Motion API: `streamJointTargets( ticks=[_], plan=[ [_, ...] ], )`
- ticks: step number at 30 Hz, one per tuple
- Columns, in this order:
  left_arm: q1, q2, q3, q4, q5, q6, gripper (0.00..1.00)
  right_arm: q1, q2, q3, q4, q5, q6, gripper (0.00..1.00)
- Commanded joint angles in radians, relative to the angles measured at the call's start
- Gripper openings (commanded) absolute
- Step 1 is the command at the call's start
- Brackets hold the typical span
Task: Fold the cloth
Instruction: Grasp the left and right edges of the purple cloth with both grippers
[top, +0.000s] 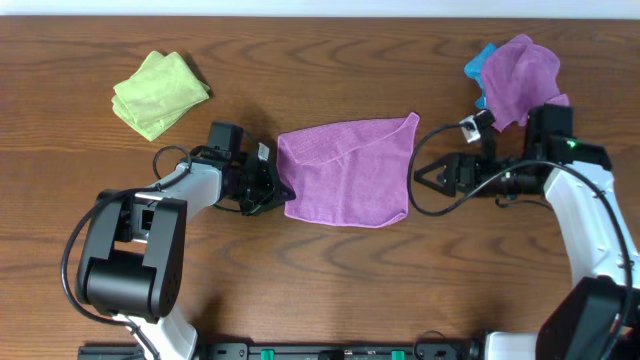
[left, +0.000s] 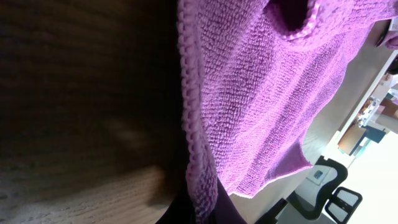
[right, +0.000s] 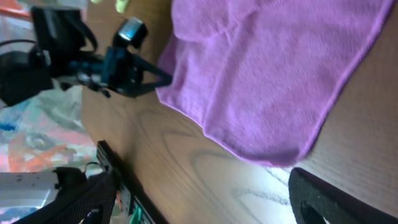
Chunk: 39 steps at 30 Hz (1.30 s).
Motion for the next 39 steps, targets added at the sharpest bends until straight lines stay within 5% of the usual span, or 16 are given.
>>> streamJointTargets(
  ticks=[1,14,27,39],
  plan=[
    [-0.002,0.007,-0.005,0.000,0.019,0.004,0.06,-0.006,-0.018,-0.079,0.039,0.020,0.051,0.89],
    [-0.002,0.007,-0.005,0.000,0.104,0.003,0.06,-0.006,-0.018,-0.468,0.496,0.020,0.496,0.89],
    [-0.002,0.007,-0.005,0.018,0.164,-0.001,0.06,0.118,-0.017,-0.575,0.802,0.152,0.774,0.82],
    [-0.002,0.007,-0.005,0.019,0.194,0.000,0.06,0.221,0.112,-0.575,0.962,0.283,0.806,0.72]
  ],
)
